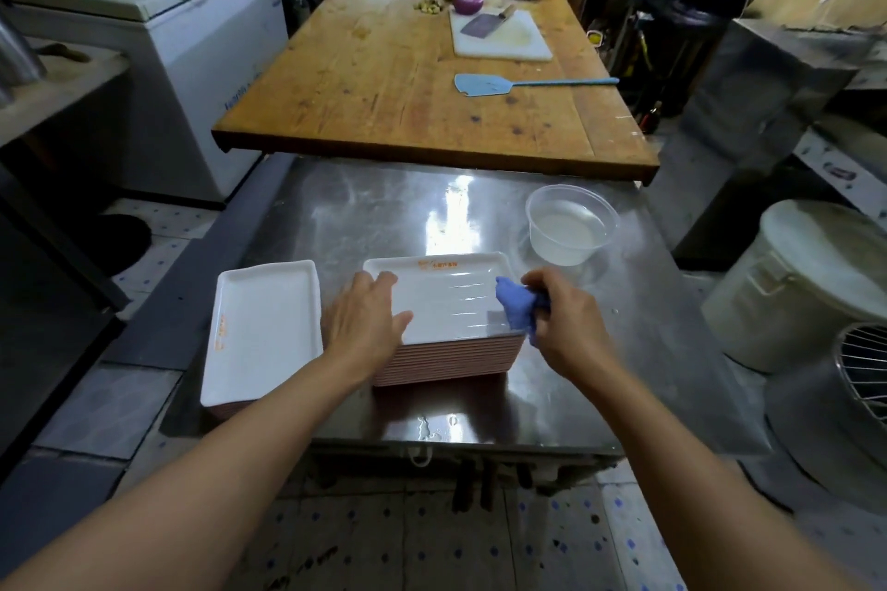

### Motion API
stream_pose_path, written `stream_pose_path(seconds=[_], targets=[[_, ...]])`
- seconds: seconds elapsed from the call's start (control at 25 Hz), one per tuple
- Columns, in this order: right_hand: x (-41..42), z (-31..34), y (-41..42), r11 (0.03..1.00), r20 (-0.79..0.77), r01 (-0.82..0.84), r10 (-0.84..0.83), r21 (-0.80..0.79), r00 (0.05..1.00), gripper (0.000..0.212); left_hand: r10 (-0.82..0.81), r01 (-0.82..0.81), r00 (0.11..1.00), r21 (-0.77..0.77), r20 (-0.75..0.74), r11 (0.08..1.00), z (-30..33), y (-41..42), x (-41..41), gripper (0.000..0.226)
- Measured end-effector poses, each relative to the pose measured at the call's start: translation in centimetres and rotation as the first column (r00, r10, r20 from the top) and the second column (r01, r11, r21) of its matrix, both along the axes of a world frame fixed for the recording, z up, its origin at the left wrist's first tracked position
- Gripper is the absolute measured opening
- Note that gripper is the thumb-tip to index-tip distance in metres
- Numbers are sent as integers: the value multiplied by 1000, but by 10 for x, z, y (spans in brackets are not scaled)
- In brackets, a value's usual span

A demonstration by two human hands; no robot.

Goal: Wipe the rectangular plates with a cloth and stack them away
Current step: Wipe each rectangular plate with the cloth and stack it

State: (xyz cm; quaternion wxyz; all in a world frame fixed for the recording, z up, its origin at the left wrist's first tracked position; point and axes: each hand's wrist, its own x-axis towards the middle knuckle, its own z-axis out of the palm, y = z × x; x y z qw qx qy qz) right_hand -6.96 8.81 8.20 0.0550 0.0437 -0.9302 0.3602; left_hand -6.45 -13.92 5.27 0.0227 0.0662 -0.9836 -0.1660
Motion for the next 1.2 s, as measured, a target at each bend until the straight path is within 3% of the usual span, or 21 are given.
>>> stream_pose_path(seconds=[0.08,0.2,0.4,0.6,0.76,0.84,0.96,1.08,1.2], targets=[[3,3,7,997,-21,40,-42,-61,999,30,-194,194,981,-28,7,981,0,20,1,38],[5,0,10,994,12,43,-42,-98,999,33,-296,298,955,-113,35,948,-3,40,-1,17],[6,-7,20,976,86,154,-142,-152,986,33,-320,315,947,-122,-27,941,-6,41,-4,6],[7,1,30,952,48,265,-261,-155,964,31,-337,320,907,-108,-254,941,3,39,1,7],[8,17,26,948,-23,243,-253,-206,967,30,-287,263,884,-117,-370,958,33,36,-10,10],[8,29,21,945,-83,221,-247,-243,965,27,-218,217,881,-53,-419,975,51,35,-12,10],[8,55,5,939,-212,172,-241,-300,947,26,-54,148,897,183,-438,972,78,28,-8,10],[10,86,-19,942,-388,66,-198,-328,900,28,53,149,906,435,-421,888,103,20,4,11],[10,109,-45,955,-510,-39,-123,-295,851,32,95,159,908,545,-408,823,121,12,20,11]])
